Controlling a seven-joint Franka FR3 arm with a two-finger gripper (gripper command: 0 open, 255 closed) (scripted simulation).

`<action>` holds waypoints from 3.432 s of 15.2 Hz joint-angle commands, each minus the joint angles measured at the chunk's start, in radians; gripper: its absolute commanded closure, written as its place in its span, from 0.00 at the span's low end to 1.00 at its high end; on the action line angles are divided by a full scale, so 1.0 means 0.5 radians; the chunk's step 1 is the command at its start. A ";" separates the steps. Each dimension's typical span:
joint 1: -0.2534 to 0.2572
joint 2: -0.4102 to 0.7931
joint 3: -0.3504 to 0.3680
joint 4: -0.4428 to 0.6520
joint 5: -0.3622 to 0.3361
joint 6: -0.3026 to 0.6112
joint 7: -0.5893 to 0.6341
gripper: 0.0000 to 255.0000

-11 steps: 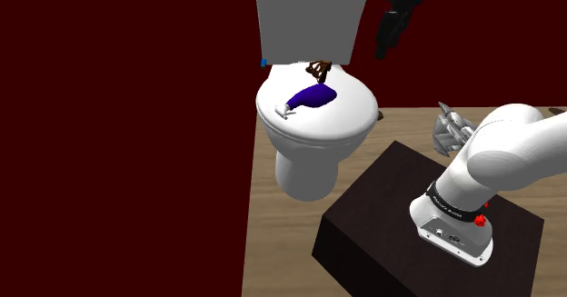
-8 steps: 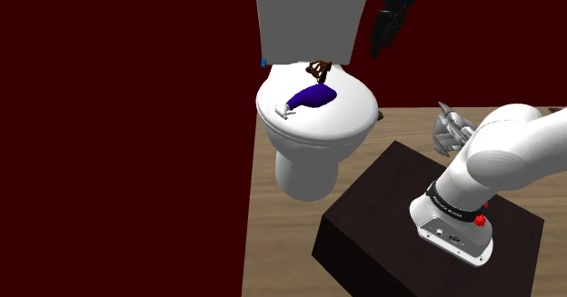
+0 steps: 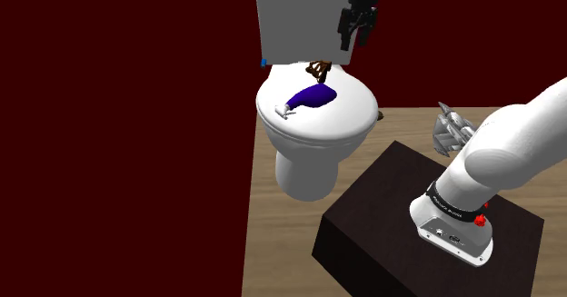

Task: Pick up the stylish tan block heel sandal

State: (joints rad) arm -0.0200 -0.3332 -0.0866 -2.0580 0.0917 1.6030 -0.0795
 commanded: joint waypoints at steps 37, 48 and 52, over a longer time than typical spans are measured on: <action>-0.451 2.085 -0.224 1.839 0.698 -0.463 0.130 1.00; -0.485 2.078 -0.217 2.067 0.706 -0.682 0.207 1.00; -0.505 2.097 -0.209 2.206 0.717 -0.793 0.249 1.00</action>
State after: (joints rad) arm -0.2694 0.7118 -0.1920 -0.9734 0.4488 1.2203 0.0409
